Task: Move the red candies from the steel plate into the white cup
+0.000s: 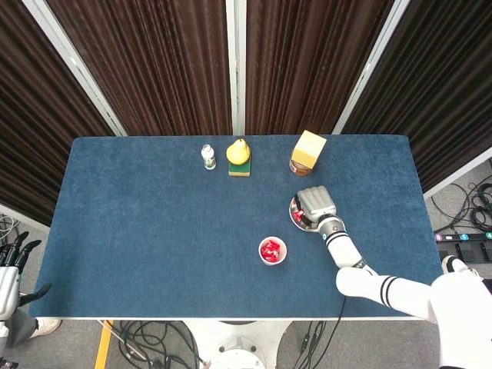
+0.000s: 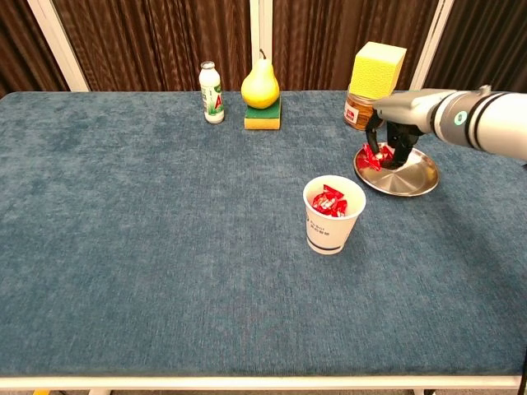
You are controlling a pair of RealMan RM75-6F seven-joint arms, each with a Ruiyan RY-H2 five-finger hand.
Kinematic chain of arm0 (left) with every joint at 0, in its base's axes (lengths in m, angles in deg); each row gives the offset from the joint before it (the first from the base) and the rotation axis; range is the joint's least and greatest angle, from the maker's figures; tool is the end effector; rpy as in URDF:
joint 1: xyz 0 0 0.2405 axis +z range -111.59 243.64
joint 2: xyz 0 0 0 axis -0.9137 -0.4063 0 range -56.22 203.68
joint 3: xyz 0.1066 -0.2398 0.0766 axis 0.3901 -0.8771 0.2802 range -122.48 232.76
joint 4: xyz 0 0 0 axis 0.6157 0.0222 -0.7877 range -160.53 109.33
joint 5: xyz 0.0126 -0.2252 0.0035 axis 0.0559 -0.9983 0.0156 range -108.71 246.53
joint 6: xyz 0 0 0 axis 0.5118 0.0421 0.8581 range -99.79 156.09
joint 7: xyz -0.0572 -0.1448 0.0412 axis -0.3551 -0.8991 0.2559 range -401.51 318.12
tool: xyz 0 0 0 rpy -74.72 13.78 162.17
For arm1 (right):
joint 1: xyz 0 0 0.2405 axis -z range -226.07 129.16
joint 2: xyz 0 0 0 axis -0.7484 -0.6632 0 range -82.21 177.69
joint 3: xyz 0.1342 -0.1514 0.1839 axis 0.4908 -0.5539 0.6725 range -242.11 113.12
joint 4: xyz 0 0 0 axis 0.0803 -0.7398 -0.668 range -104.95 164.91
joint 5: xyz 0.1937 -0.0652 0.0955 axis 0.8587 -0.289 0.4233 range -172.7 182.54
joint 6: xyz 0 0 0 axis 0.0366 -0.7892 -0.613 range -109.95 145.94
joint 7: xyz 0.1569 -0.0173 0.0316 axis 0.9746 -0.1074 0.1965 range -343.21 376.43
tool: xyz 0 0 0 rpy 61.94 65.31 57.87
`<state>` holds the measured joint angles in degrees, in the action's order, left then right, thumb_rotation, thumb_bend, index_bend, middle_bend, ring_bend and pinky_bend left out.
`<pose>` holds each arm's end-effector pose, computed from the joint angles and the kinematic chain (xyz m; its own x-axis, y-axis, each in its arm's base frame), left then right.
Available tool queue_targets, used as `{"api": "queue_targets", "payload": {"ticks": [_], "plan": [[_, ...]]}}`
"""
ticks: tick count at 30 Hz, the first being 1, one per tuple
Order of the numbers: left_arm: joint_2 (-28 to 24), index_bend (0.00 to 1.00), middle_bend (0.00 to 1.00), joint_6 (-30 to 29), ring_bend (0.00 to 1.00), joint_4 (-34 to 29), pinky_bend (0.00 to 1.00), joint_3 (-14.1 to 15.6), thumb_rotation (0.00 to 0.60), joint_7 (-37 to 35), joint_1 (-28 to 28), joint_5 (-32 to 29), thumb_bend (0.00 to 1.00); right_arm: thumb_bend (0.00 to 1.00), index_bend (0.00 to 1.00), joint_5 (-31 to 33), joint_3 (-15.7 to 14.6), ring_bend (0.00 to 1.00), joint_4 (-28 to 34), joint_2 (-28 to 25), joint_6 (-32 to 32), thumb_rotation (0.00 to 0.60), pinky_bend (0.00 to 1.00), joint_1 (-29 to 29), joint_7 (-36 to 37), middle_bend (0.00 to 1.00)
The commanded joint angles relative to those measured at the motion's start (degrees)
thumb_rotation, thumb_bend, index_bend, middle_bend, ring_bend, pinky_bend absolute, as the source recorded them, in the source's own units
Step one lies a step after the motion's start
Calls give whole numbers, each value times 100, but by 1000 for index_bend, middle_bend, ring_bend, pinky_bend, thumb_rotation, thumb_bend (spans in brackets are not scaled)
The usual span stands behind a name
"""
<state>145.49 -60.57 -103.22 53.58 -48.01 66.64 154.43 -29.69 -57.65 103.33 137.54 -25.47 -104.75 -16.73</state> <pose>-0.3876 0.1623 0.1395 0.4103 -0.0091 0.9119 0.9084 0.0926 -0.4078 -0.1733 -0.4372 -0.0502 0.5917 -0.4088 0.6948 -0.8051 -0.2551 0.5355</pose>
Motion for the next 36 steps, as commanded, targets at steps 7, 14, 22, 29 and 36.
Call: {"api": "queue_targets", "payload": {"ticks": [7, 14, 22, 29, 36], "plan": [[-50, 233, 164, -48, 176, -124, 161, 1, 600, 103, -14, 65, 95, 314, 580, -1977, 249, 977, 2516, -1371, -246, 600, 1000, 573, 1408, 947], [-60, 233, 163, -65, 176, -151, 161, 19, 600, 113, 21, 48, 96, 313, 562, -2059, 137, 977, 2307, -1095, -171, 600, 1000, 406, 1250, 947], [-14, 233, 163, -50, 176, -67, 161, 24, 600, 56, 35, 29, 96, 310, 533, -1844, -23, 975, 2136, -856, -130, 600, 1000, 307, 1075, 947], [11, 233, 163, -39, 176, -22, 161, 12, 600, 34, 19, 32, 95, 308, 482, -1918, -99, 973, 2234, -914, -148, 600, 1000, 320, 1101, 947], [17, 233, 163, -26, 176, -15, 161, 10, 600, 33, 17, 23, 96, 308, 408, -1987, -161, 972, 2328, -990, -51, 600, 1000, 328, 1227, 947]]}}
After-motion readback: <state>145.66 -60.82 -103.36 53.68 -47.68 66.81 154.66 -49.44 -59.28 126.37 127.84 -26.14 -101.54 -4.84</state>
